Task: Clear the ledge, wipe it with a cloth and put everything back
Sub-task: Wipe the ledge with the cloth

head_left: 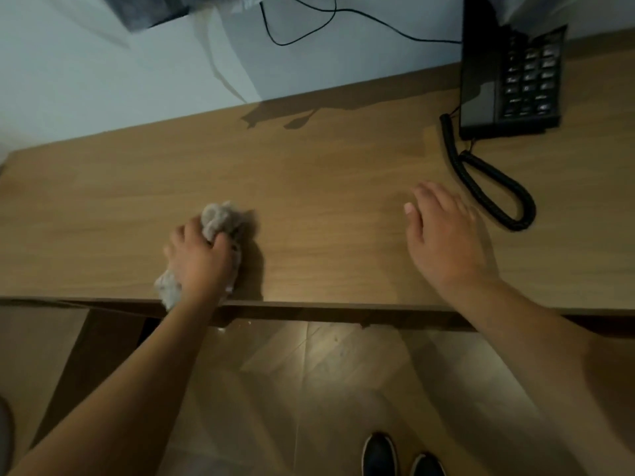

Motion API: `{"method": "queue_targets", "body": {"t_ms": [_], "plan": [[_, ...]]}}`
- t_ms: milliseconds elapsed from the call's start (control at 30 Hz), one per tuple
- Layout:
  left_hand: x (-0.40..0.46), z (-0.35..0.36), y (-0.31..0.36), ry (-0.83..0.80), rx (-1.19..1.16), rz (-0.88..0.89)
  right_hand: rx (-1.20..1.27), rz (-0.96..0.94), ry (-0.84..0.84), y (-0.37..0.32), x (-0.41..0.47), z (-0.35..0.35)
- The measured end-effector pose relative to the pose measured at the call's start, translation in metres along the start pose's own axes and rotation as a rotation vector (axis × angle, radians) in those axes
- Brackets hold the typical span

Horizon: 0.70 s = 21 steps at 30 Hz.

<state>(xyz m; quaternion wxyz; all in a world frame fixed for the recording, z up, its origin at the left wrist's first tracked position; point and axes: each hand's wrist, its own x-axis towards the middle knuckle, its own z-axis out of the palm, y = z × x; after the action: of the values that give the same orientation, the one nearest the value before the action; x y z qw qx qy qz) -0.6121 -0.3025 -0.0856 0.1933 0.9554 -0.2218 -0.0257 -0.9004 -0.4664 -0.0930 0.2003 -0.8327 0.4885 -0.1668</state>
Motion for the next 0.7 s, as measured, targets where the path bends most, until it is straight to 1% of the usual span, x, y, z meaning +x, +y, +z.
{"method": "queue_targets", "body": {"t_ms": [33,67,100,200,267,333,433,467,500,567,600,667,700], "plan": [[-0.005,0.007,0.002,0.001,0.090,-0.125,-0.001,0.009,-0.005,0.007,-0.008,-0.004],[-0.016,0.016,0.009,-0.010,0.133,-0.169,0.001,0.016,-0.018,0.014,-0.016,-0.006],[-0.029,0.024,0.021,-0.027,0.115,-0.147,0.010,0.020,-0.030,0.021,-0.024,-0.006],[-0.039,0.042,0.072,-0.187,-0.103,0.095,0.044,0.016,-0.015,0.038,-0.041,-0.004],[-0.017,0.053,0.113,-0.279,-0.176,0.183,0.096,0.054,0.035,0.045,-0.043,-0.002],[0.003,0.070,0.149,-0.287,-0.113,0.256,0.171,0.124,0.117,0.047,-0.042,0.001],[-0.013,0.093,0.179,-0.210,-0.016,0.444,0.240,0.110,0.229,0.046,-0.041,0.007],[-0.030,0.094,0.178,-0.232,-0.029,0.542,0.261,0.107,0.238,0.048,-0.041,0.008],[-0.051,0.092,0.168,-0.292,-0.054,0.668,0.293,0.114,0.237,0.049,-0.041,0.008],[-0.099,0.078,0.137,-0.461,-0.118,0.924,0.366,0.138,0.239,0.050,-0.043,0.007],[-0.119,0.068,0.120,-0.549,-0.140,1.023,0.389,0.147,0.247,0.050,-0.043,0.006],[-0.136,0.049,0.092,-0.706,-0.177,1.132,0.418,0.164,0.255,0.049,-0.043,0.004],[-0.130,0.042,0.085,-0.748,-0.192,1.145,0.421,0.170,0.251,0.048,-0.043,0.004]]}}
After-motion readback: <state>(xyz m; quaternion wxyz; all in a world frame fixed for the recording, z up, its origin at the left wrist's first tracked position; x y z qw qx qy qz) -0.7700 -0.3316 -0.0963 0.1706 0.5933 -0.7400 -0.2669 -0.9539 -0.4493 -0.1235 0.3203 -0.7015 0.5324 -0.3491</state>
